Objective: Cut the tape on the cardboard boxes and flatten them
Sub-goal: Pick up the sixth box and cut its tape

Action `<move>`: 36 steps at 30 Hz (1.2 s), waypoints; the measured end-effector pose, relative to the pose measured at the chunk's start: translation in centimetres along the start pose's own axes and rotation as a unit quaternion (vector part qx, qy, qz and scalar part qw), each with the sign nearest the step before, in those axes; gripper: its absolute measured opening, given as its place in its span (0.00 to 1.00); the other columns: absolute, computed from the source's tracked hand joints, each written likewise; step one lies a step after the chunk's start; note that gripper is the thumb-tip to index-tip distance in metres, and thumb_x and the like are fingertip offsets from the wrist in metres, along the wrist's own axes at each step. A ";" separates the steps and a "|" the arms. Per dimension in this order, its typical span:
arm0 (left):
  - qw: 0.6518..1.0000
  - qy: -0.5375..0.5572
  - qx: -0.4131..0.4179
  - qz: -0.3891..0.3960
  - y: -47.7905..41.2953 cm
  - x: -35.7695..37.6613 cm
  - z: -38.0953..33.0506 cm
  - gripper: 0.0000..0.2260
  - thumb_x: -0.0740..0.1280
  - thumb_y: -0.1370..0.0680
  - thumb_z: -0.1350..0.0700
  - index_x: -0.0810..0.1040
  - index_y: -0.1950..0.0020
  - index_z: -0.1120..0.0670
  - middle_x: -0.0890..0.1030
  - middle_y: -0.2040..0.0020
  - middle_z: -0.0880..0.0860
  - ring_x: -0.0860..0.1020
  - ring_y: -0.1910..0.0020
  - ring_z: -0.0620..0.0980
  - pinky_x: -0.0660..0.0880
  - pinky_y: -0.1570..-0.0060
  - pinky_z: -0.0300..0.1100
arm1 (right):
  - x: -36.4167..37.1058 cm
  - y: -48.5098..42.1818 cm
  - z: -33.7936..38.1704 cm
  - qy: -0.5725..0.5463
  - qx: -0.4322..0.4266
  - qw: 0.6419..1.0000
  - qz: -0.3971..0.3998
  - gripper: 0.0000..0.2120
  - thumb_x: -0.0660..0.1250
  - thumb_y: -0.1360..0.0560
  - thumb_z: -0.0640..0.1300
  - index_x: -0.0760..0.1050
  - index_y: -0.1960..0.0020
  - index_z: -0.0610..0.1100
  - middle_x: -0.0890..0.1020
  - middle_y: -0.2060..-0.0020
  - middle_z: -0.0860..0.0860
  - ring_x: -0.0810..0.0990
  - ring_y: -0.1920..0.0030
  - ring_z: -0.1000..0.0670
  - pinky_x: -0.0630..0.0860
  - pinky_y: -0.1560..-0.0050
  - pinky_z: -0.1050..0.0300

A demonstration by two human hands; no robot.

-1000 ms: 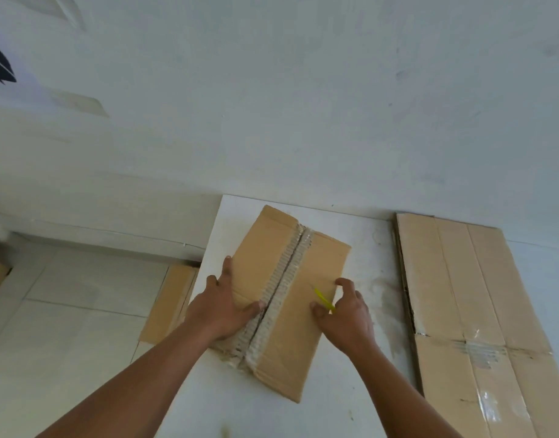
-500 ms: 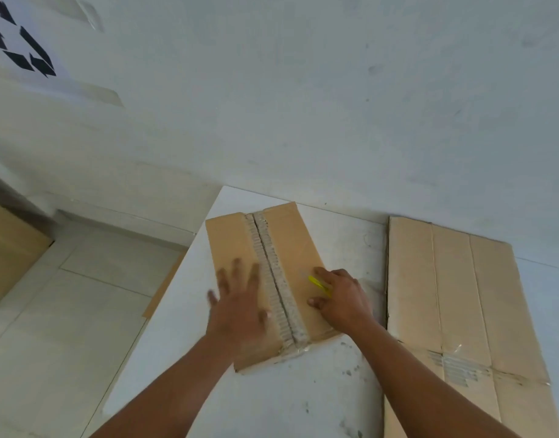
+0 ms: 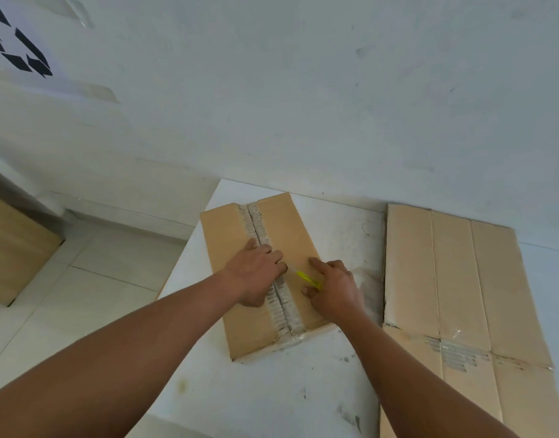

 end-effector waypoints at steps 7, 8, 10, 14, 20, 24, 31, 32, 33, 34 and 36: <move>0.995 0.092 0.030 0.013 0.0 -0.3 1.1 0.13 0.70 0.30 0.46 0.71 0.52 0.49 0.64 0.50 0.49 0.66 0.50 0.47 0.63 0.32 0.45 | -0.1 0.7 0.3 0.000 0.038 0.999 -0.011 0.31 0.68 0.24 0.57 0.61 0.25 0.65 0.69 0.37 0.53 0.68 0.37 0.49 0.76 0.44 0.51; 0.995 0.098 0.034 0.016 0.1 -0.1 1.3 0.13 0.70 0.30 0.45 0.70 0.52 0.49 0.65 0.49 0.49 0.65 0.49 0.47 0.60 0.30 0.45 | -0.2 0.9 0.4 -0.003 0.046 0.999 -0.015 0.31 0.68 0.24 0.57 0.61 0.25 0.65 0.69 0.38 0.52 0.68 0.37 0.49 0.76 0.44 0.51; 0.994 0.098 0.044 0.017 0.3 0.3 1.4 0.15 0.69 0.29 0.46 0.73 0.47 0.50 0.68 0.44 0.50 0.67 0.41 0.48 0.55 0.25 0.47 | -0.4 1.3 0.8 -0.007 0.057 0.998 -0.034 0.31 0.70 0.25 0.56 0.63 0.25 0.61 0.68 0.38 0.51 0.67 0.37 0.48 0.76 0.43 0.52; 0.993 0.108 0.053 0.007 0.8 0.7 1.8 0.20 0.68 0.27 0.45 0.73 0.38 0.51 0.70 0.38 0.50 0.66 0.32 0.50 0.50 0.21 0.50 | -0.9 3.1 2.1 -0.034 0.061 0.996 -0.055 0.22 0.66 0.28 0.42 0.72 0.34 0.50 0.71 0.43 0.49 0.73 0.44 0.48 0.75 0.52 0.57; 0.989 0.127 0.073 -0.016 1.0 0.9 1.9 0.12 0.67 0.28 0.45 0.69 0.51 0.49 0.72 0.48 0.46 0.67 0.39 0.49 0.54 0.24 0.50 | 1.1 6.5 2.7 -0.005 -0.007 0.997 0.072 0.10 0.57 0.20 0.42 0.77 0.46 0.45 0.78 0.59 0.50 0.77 0.61 0.49 0.69 0.70 0.62; 0.988 0.129 0.081 -0.017 1.1 1.2 2.1 0.11 0.66 0.28 0.46 0.69 0.52 0.49 0.73 0.50 0.46 0.67 0.40 0.49 0.55 0.25 0.51 | 2.4 8.4 4.0 0.108 -0.009 0.988 0.106 0.07 0.57 0.23 0.39 0.74 0.54 0.44 0.73 0.65 0.49 0.76 0.64 0.47 0.67 0.71 0.58; 0.990 0.122 0.074 -0.005 1.0 1.3 1.8 0.10 0.65 0.29 0.48 0.68 0.51 0.48 0.71 0.49 0.47 0.67 0.41 0.50 0.54 0.24 0.51 | 1.7 12.5 4.2 0.192 0.043 0.976 0.087 0.06 0.61 0.26 0.35 0.73 0.56 0.45 0.70 0.66 0.51 0.74 0.66 0.48 0.70 0.66 0.57; 0.990 0.119 0.072 0.000 1.0 1.2 1.7 0.11 0.65 0.29 0.48 0.68 0.51 0.48 0.71 0.49 0.47 0.68 0.41 0.51 0.54 0.24 0.51 | 1.9 13.0 3.9 0.186 0.051 0.978 0.084 0.05 0.61 0.26 0.36 0.73 0.56 0.45 0.70 0.66 0.51 0.73 0.67 0.49 0.68 0.68 0.58; 0.991 0.114 0.072 0.004 1.1 0.9 1.6 0.11 0.66 0.30 0.48 0.68 0.51 0.47 0.70 0.49 0.47 0.68 0.41 0.51 0.55 0.24 0.51 | 2.2 13.4 3.5 0.173 0.062 0.979 0.084 0.05 0.61 0.26 0.37 0.74 0.55 0.44 0.71 0.66 0.51 0.72 0.69 0.51 0.65 0.70 0.59; 0.992 0.102 0.076 0.007 1.2 0.6 1.3 0.12 0.66 0.31 0.47 0.68 0.51 0.47 0.69 0.48 0.48 0.68 0.41 0.52 0.56 0.25 0.52 | 2.8 13.8 3.0 0.154 0.076 0.982 0.084 0.05 0.61 0.25 0.37 0.74 0.54 0.44 0.71 0.66 0.51 0.71 0.69 0.52 0.64 0.72 0.60; 0.993 0.062 0.097 0.001 1.4 -0.2 0.2 0.12 0.65 0.30 0.44 0.72 0.50 0.47 0.70 0.46 0.48 0.67 0.40 0.52 0.58 0.28 0.54 | 4.1 14.5 2.3 0.110 0.102 0.985 0.080 0.05 0.60 0.24 0.39 0.74 0.53 0.45 0.72 0.65 0.52 0.71 0.69 0.52 0.63 0.74 0.60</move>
Point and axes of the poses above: each hand's wrist, its own y-axis away from the middle knuckle, its own x-axis out of the palm, z = x × y, the point moved 5 cm from there along -y, towards the middle knuckle
